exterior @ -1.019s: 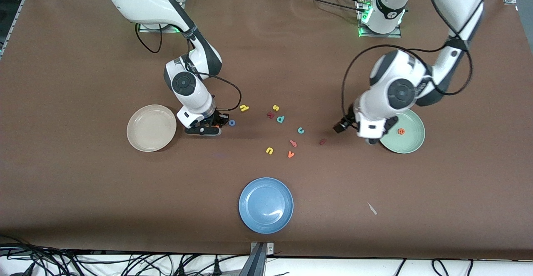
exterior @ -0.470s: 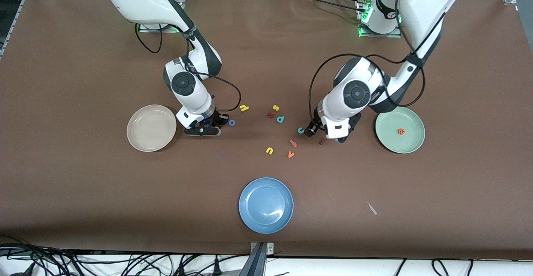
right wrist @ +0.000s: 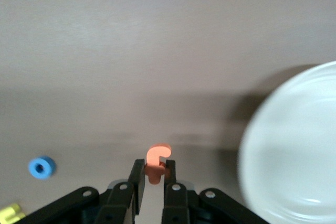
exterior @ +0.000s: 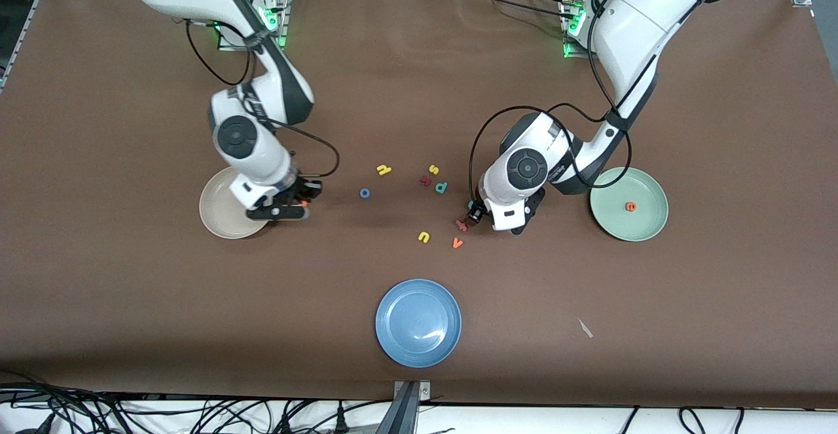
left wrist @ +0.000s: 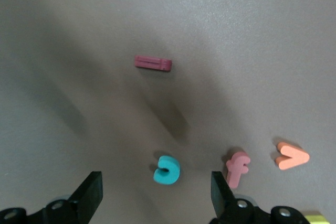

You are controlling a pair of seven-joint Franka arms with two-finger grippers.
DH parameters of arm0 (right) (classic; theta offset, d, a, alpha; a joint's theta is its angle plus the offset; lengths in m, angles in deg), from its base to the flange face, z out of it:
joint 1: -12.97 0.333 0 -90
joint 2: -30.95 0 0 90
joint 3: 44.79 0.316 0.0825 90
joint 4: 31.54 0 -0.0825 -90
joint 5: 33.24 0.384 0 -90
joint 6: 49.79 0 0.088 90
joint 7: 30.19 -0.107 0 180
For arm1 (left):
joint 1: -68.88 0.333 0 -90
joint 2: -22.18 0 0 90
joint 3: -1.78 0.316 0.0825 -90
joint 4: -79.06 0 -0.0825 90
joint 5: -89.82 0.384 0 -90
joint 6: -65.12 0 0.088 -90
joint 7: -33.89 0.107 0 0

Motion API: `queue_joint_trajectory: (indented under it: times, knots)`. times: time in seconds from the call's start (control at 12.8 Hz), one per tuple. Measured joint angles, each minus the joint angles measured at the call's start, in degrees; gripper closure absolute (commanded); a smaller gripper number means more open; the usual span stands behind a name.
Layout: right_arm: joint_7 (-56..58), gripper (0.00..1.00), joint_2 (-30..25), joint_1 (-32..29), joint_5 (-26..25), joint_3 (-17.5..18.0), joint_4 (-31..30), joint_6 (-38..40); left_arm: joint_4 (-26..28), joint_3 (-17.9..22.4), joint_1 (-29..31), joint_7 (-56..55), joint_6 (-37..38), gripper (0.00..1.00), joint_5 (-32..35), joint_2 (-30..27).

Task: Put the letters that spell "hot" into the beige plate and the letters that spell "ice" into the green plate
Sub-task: 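Place the orange f on the beige plate while the left gripper grasps cyan letter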

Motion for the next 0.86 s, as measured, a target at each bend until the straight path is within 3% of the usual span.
queue_joint_trajectory:
  times: [0.24, 0.39, 0.47, 0.55, 0.63, 0.86]
  knots:
    - [9.0, 1.00, -3.7, -5.2, 0.0, -0.1, -0.8, 5.5, -0.2, 0.2, 0.0, -0.1, -1.0, 0.27, 1.1, 1.3]
    - [14.7, 0.91, -5.2, -8.7, 0.0, -0.2, -2.9, 5.9, -0.2, 0.2, -0.4, -0.1, -1.0, 0.32, 1.5, 2.0]
    - [16.7, 0.71, -5.5, -10.3, 0.0, -0.2, -3.9, 5.9, -0.2, 0.2, -0.7, -0.1, -1.1, 0.33, 1.5, 2.3]
    - [17.8, 0.61, -5.5, -11.3, 0.0, -0.2, -4.6, 5.8, -0.2, 0.2, -1.0, -0.2, -1.1, 0.33, 1.5, 2.5]
    - [18.1, 0.60, -5.5, -11.7, 0.0, -0.2, -5.0, 5.8, -0.2, 0.2, -1.3, -0.4, -1.2, 0.34, 1.5, 2.5]
    - [18.0, 0.60, -5.5, -11.7, 0.0, 0.2, -5.4, 5.8, -0.4, 0.2, -1.9, -1.1, -1.4, 0.55, 1.5, 2.5]
